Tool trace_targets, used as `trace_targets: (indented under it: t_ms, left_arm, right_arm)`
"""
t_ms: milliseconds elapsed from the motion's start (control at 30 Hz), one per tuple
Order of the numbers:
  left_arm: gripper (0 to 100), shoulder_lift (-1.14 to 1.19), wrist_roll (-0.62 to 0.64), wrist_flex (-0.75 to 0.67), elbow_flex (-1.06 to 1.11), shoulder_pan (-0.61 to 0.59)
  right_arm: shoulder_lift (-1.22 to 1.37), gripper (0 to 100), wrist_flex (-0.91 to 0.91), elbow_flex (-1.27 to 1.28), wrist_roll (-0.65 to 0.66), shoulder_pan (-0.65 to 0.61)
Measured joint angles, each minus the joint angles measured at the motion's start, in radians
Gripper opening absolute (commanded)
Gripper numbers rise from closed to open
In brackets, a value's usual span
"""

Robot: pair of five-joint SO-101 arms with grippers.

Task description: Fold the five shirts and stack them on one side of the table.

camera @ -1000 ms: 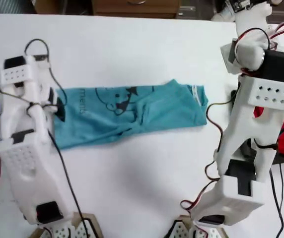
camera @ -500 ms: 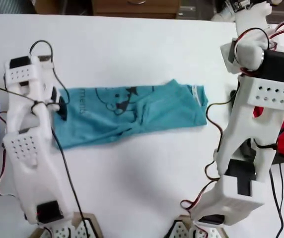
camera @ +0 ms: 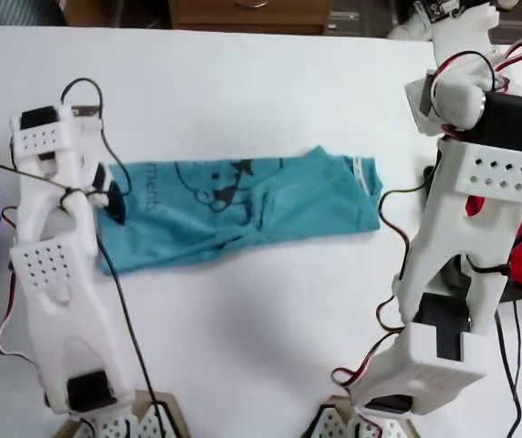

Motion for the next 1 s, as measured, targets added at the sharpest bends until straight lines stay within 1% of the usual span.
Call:
trace_targets:
  t_ms: [33, 67, 100, 133, 333, 400, 500, 567, 700, 767, 833, 1000]
  left_arm:
    - [3, 0.0, 0.0, 0.0, 0.0, 0.005]
    - [1, 0.0, 0.0, 0.002, 0.0, 0.008]
    - [3, 0.002, 0.0, 0.006, 0.0, 0.011]
    - [2, 0.002, 0.0, 0.006, 0.0, 0.014]
    - [2, 0.003, 0.0, 0.009, -0.005, 0.011]
    - [2, 0.009, 0.0, 0.009, -0.032, -0.018]
    - [2, 0.005, -0.012, 0.009, -0.071, -0.104]
    - [2, -0.021, -0.046, 0.009, -0.072, -0.15]
    - [2, -0.12, -0.097, 0.008, -0.023, -0.183]
    - [2, -0.209, -0.117, 0.008, 0.028, -0.15]
    - [2, -0.304, -0.124, 0.008, 0.094, -0.094]
    - [2, -0.503, -0.127, 0.008, 0.258, 0.137]
  right_arm:
    - [0.0, 20.5, 0.0, 0.0, 0.0, 0.0]
    - [0.0, 20.5, -0.002, 0.0, 0.0, 0.0]
    - [0.0, 20.5, -0.002, 0.0, 0.0, 0.0]
    - [0.0, 20.5, -0.002, 0.0, 0.0, 0.0]
    - [0.0, 20.5, -0.002, 0.0, 0.0, 0.0]
    - [0.0, 20.5, -0.002, 0.0, 0.0, 0.0]
    - [0.0, 20.5, -0.002, 0.002, 0.0, 0.0]
    - [0.0, 20.5, -0.002, 0.002, 0.0, 0.0]
    - [0.0, 20.5, -0.002, 0.002, 0.0, 0.0]
    - [0.0, 20.5, -0.002, 0.002, 0.0, 0.0]
    - [0.0, 20.5, -0.002, 0.002, 0.0, 0.0]
    - [0.0, 20.5, -0.002, 0.002, 0.0, 0.0]
